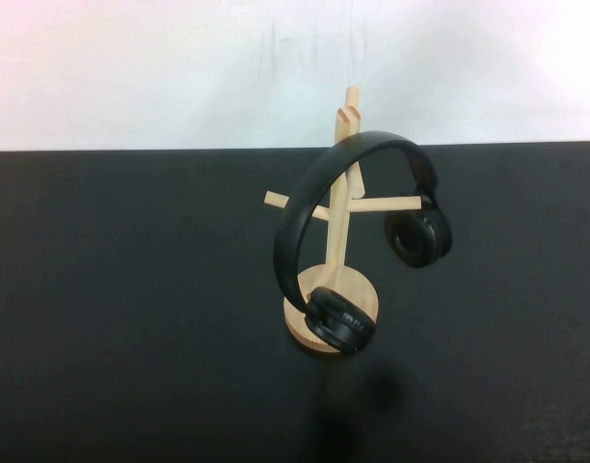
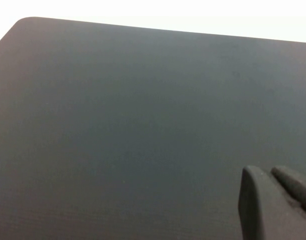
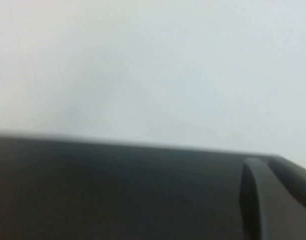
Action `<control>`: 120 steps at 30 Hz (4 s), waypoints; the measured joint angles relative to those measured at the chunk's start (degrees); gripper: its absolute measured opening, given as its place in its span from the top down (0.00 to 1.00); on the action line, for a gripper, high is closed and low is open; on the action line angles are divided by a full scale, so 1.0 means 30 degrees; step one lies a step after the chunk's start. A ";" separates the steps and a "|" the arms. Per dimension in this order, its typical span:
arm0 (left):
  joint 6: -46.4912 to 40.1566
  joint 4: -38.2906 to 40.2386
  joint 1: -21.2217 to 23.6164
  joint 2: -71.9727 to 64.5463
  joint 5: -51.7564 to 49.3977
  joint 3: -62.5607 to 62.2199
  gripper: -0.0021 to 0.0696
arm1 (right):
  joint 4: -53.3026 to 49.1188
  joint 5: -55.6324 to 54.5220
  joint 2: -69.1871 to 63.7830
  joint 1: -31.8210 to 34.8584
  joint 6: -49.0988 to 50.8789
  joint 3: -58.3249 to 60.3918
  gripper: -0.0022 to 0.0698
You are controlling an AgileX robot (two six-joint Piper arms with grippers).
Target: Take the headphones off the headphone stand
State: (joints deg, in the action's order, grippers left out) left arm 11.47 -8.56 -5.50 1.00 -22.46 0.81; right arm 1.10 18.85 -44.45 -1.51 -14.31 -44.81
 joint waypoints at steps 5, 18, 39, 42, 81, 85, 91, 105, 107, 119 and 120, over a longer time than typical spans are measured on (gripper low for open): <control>0.0000 0.0000 0.0000 0.0000 0.0000 0.0034 0.97 | 0.3815 -0.0212 -0.2394 -0.2212 -0.6095 0.0000 0.98; 0.0000 0.0000 0.0000 0.0000 0.0000 0.0033 0.97 | 0.3846 -0.9417 -0.7195 -1.0401 -0.9344 0.0000 0.73; 0.0000 0.0000 0.0000 0.0000 0.0008 0.0033 0.97 | 0.4865 -1.4226 -1.1471 -1.1354 -0.9344 -0.0950 0.33; 0.0000 0.0000 0.0000 0.0000 0.0040 0.0033 0.97 | 0.4866 -1.4226 -1.2053 -1.1354 -0.9344 -0.1674 0.32; 0.0000 0.0000 0.0000 0.0000 0.0080 0.0033 0.97 | 0.0101 0.4570 -0.7250 -0.2959 0.0878 -0.3626 0.98; 0.0000 0.0000 0.0000 0.0000 0.0080 0.0033 0.97 | 0.2011 0.5571 -1.0475 -0.0546 0.0868 -0.3626 0.98; 0.0000 0.0000 0.0000 0.0000 0.0080 0.0033 0.97 | 0.1259 0.5621 -1.5763 0.0027 0.0796 -0.3626 0.98; 0.0000 0.0000 0.0000 0.0000 0.0115 0.0033 0.97 | -0.0202 0.5347 -1.8152 0.0027 0.1859 -0.4312 0.41; 0.0000 0.0000 0.0000 0.0000 0.0115 0.0033 0.97 | 0.0528 0.5614 -1.7145 0.0027 0.1715 -0.4688 0.39; 0.0000 0.0000 0.0000 0.0000 0.0115 0.0033 0.97 | 1.0472 0.9271 -0.6919 0.0027 -0.7341 -0.5517 0.97; 0.0000 0.0000 0.0000 0.0000 0.0115 0.0033 0.97 | 1.0558 0.9465 -0.5879 0.0027 -0.7600 -0.5517 0.97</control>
State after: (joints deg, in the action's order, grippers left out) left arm 11.47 -8.56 -5.50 1.00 -22.11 0.91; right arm 32.78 47.25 -62.08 -1.43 -37.11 -61.36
